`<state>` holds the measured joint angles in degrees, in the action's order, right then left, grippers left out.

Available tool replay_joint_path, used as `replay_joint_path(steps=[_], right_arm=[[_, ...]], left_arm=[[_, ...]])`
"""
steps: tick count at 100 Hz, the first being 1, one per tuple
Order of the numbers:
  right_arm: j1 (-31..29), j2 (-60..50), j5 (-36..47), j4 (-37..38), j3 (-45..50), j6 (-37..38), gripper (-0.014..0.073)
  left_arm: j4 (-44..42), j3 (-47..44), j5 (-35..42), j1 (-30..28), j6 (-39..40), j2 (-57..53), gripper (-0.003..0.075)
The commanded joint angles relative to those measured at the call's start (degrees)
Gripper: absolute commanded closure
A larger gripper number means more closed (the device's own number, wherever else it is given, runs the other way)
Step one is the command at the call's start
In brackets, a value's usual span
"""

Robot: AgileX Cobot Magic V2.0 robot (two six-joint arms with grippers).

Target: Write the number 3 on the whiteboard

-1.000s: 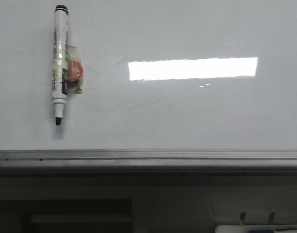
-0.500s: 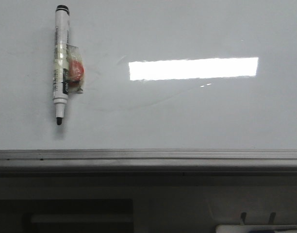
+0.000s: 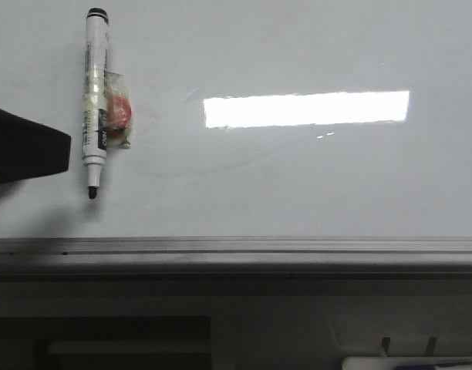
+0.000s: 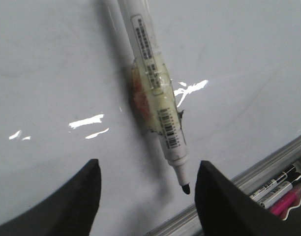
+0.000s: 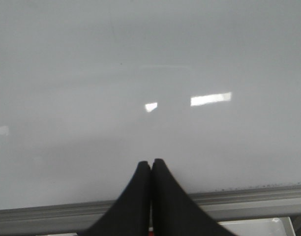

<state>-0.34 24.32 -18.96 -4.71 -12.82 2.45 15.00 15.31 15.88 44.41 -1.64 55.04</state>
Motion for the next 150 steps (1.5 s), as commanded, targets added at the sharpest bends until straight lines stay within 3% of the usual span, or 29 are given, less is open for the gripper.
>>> replay_joint_path(steps=[1, 16, 64, 78, 97, 128, 142, 150], right_arm=[[0.1, 0.8, 3.7, -0.2, -2.1, -0.1, 0.0643], [0.1, 0.8, 3.7, -0.2, -2.1, -0.1, 0.0643], [0.1, 0.8, 3.7, -0.2, -2.1, -0.1, 0.0643], [0.1, 0.8, 3.7, -0.2, -2.1, -0.1, 0.0643], [0.1, 0.8, 3.6, -0.2, -2.1, -0.1, 0.0643], [1.1, 0.8, -0.3, -0.2, -4.8, -0.4, 0.0643], [7.7, 0.8, -2.2, -1.2, -6.8, -4.6, 0.0640], [14.2, 0.8, -1.6, -2.8, -7.6, -8.8, 0.0590]], left_arm=[[0.9, 2.3, 7.6, 1.6, 0.2, 2.0, 0.0312], [2.4, 4.3, 8.3, 2.6, 0.2, 4.3, 0.0252], [3.6, 6.9, 7.6, 2.6, 3.3, 9.2, 0.0274], [4.4, 6.9, 5.2, 2.6, 3.3, 11.0, 0.0384], [4.4, 6.9, 5.1, 2.6, 3.3, 14.5, 0.0743], [-0.8, 6.9, 4.8, 2.6, 3.2, 12.9, 0.0741], [-10.1, 6.9, 2.7, 2.6, 3.2, 8.9, 0.0741], [-16.6, 6.9, 1.3, 2.6, 3.2, 6.3, 0.0741]])
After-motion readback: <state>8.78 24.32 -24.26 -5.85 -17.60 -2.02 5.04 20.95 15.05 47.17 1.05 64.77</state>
